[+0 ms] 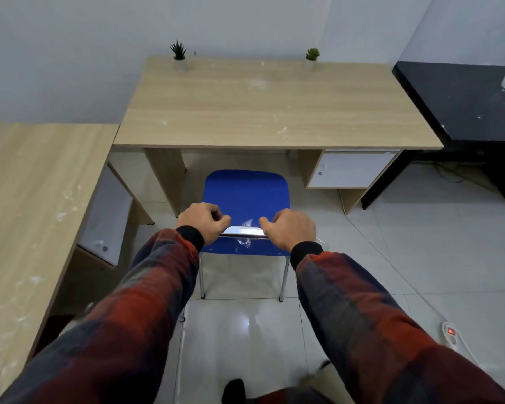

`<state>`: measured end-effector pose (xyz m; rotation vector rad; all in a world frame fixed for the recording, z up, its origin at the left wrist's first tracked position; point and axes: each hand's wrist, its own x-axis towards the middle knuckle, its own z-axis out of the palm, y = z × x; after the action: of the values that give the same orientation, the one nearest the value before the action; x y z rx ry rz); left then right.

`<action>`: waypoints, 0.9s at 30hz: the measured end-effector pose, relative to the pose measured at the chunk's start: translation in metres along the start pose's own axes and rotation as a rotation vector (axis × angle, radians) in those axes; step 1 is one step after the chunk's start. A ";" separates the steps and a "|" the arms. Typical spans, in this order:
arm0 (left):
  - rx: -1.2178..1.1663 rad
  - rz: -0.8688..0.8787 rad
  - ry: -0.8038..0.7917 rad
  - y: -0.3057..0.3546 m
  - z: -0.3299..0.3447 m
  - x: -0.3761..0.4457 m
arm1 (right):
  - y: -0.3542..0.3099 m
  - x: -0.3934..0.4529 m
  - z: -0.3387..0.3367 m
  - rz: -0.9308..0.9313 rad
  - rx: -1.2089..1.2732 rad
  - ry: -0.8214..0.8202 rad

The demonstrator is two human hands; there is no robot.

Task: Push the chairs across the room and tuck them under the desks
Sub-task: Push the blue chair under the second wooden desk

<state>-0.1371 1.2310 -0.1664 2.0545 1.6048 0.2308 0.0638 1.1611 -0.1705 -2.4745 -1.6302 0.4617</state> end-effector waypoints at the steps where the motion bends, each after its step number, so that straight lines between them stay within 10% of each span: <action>1: 0.004 0.005 0.001 -0.001 -0.001 0.002 | -0.001 0.000 0.000 -0.006 0.005 -0.002; 27: -0.018 -0.146 0.085 0.087 0.012 0.159 | 0.043 0.197 -0.062 -0.080 0.018 -0.082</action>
<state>-0.0123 1.3629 -0.1620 1.9268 1.7881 0.2826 0.1936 1.3269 -0.1589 -2.3975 -1.7399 0.5721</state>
